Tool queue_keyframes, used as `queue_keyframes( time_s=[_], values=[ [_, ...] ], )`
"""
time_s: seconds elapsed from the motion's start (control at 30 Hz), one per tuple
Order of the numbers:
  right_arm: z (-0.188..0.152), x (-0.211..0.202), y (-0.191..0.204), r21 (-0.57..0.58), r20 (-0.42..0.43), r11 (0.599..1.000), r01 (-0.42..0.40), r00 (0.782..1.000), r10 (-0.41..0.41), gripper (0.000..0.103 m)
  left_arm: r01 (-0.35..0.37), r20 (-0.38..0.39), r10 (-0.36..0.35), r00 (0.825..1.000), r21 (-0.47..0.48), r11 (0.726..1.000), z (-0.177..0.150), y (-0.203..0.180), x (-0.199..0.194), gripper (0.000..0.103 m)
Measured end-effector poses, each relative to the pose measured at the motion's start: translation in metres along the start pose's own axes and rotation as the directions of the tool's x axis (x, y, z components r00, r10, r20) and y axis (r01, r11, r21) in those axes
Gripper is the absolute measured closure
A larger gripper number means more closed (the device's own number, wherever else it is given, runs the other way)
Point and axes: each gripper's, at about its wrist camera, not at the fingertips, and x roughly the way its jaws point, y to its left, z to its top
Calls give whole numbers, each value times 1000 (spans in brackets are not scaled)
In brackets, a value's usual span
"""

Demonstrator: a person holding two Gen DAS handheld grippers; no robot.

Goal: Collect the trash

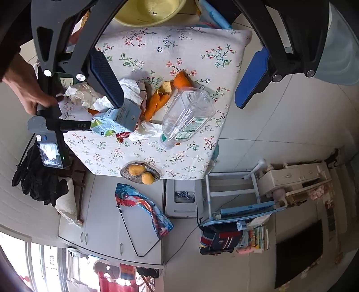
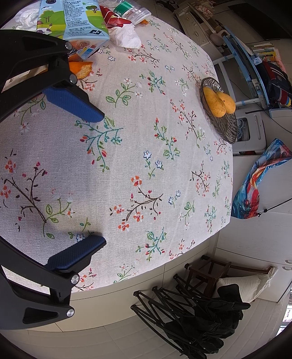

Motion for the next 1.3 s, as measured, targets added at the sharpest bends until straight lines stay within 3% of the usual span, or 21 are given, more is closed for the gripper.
queue_keyframes(
  time_s=[0.23, 0.33, 0.43, 0.6, 0.7, 0.97, 1.3],
  values=[
    [4, 2, 2, 17, -35, 1000, 0, 999, 1, 7, 2, -4, -2, 1000, -5, 1000, 1, 1, 2, 7],
    [0, -29, -1, 28, 51, 999, 34, 998, -35, 7, 1, -3, -1, 1000, -16, 1000, 0, 4, 0, 7],
    [-8, -76, -2, 37, 171, 997, 74, 982, -79, 7, -7, 10, 7, 1000, -17, 1000, -2, 6, -4, 7],
    [-47, -151, -7, 64, 330, 997, -32, 944, 9, 7, -9, 48, 11, 999, -28, 1000, -7, 12, -19, 7],
    [-79, -180, 13, 9, 367, 996, -86, 927, 77, 7, -8, 67, 10, 998, -23, 1000, -13, 15, -31, 7],
    [-151, -218, 55, -114, 424, 989, -98, 895, 138, 7, -4, 100, 3, 995, 14, 1000, -35, 14, -66, 7],
    [-176, -230, 64, -126, 469, 987, -100, 871, 148, 7, -11, 109, 11, 994, 6, 1000, -58, 22, -91, 7]
  ],
)
